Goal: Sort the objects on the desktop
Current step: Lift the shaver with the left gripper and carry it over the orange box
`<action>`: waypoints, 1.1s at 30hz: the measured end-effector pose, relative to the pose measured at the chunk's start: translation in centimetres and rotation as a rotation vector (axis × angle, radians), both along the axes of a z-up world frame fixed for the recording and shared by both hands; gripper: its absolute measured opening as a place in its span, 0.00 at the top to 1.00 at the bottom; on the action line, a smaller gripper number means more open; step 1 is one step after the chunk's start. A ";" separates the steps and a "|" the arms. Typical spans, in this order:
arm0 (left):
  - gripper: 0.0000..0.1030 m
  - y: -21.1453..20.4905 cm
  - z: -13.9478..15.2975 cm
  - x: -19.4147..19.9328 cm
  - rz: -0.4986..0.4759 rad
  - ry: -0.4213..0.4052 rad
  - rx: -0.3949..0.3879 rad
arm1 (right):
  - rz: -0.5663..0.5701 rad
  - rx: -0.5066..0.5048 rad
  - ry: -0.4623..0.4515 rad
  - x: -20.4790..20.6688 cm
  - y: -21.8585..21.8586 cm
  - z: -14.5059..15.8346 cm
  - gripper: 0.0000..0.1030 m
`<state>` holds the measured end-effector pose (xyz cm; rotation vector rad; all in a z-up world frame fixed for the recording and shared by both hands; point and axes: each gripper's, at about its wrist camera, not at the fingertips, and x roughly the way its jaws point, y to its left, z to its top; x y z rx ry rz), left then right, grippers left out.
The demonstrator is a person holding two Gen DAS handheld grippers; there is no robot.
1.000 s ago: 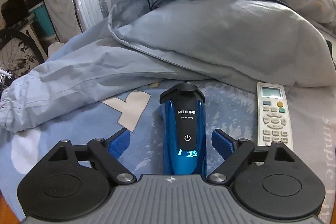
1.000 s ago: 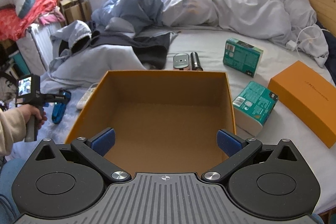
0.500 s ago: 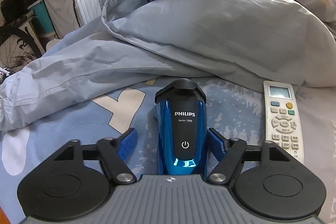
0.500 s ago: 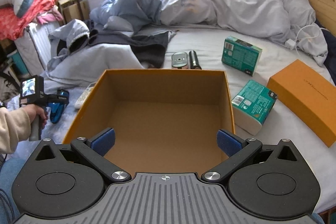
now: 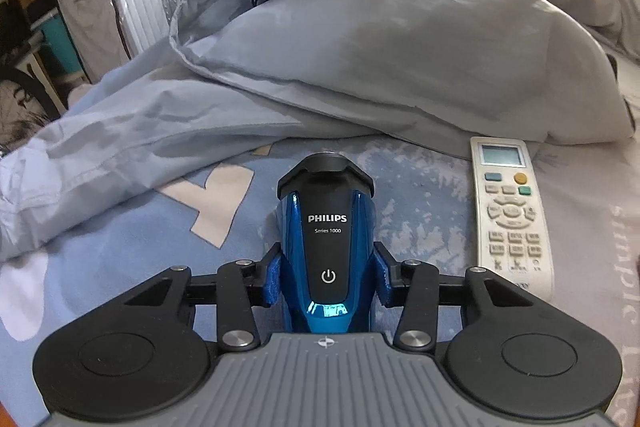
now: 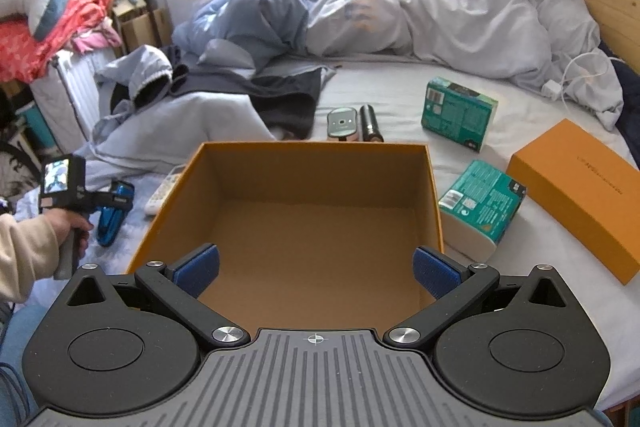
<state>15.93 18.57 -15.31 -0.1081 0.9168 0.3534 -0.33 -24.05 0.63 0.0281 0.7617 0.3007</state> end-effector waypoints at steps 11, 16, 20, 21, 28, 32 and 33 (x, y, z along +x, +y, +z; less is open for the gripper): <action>0.55 -0.3 0.5 -2.2 -0.010 -0.001 -0.028 | -0.003 0.012 -0.026 0.0 -0.5 0.7 0.00; 0.55 -0.2 1.7 -4.3 0.005 -0.029 -0.050 | -0.011 0.018 -0.033 0.0 -0.9 0.9 0.00; 0.55 -0.3 3.3 -6.0 -0.004 -0.052 -0.060 | -0.009 0.020 -0.041 0.0 -1.0 1.1 0.00; 0.55 -0.4 3.7 -6.3 -0.007 -0.058 -0.060 | -0.009 0.020 -0.043 0.0 -1.1 1.1 0.00; 0.55 -1.3 7.4 -8.2 -0.031 -0.123 -0.055 | -0.006 0.024 -0.058 -0.1 -1.2 1.5 0.00; 0.55 -2.5 10.1 -8.7 -0.060 -0.170 -0.064 | -0.005 0.025 -0.067 -0.2 -1.4 1.7 0.00; 0.55 -2.9 10.9 -8.9 -0.072 -0.185 -0.068 | -0.004 0.026 -0.069 -0.2 -1.4 1.8 0.00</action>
